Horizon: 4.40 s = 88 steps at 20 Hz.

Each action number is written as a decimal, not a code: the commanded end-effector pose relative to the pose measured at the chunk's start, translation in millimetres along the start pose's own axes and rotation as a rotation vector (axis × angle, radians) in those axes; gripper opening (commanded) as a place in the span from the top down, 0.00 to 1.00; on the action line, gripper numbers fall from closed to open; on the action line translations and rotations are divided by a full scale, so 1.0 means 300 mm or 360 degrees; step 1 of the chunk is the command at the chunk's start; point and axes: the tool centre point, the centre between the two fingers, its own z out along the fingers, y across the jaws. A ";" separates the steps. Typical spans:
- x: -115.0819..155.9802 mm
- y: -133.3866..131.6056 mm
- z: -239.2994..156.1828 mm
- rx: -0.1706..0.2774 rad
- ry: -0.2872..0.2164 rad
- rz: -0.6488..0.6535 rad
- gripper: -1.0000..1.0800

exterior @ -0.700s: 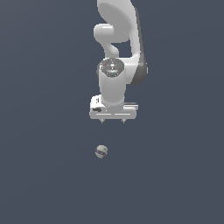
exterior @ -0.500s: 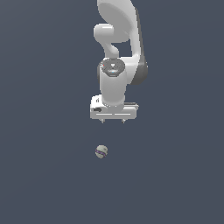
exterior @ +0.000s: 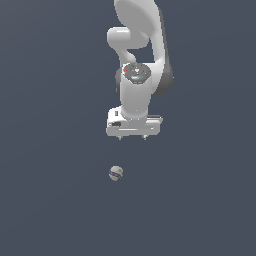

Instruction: Pick up the object and move it to a goal position.

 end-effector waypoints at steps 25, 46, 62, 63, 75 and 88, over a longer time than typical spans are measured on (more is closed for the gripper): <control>0.271 0.200 0.180 0.0022 0.0001 0.0801 0.04; 0.328 0.254 0.310 0.0020 0.0004 0.1014 0.04; 0.332 0.254 0.409 0.0020 0.0004 0.1019 1.00; 0.332 0.254 0.409 0.0020 0.0004 0.1019 1.00; 0.318 0.215 0.401 0.0020 0.0002 0.1018 1.00; 0.210 -0.113 0.319 0.0020 0.0003 0.1018 1.00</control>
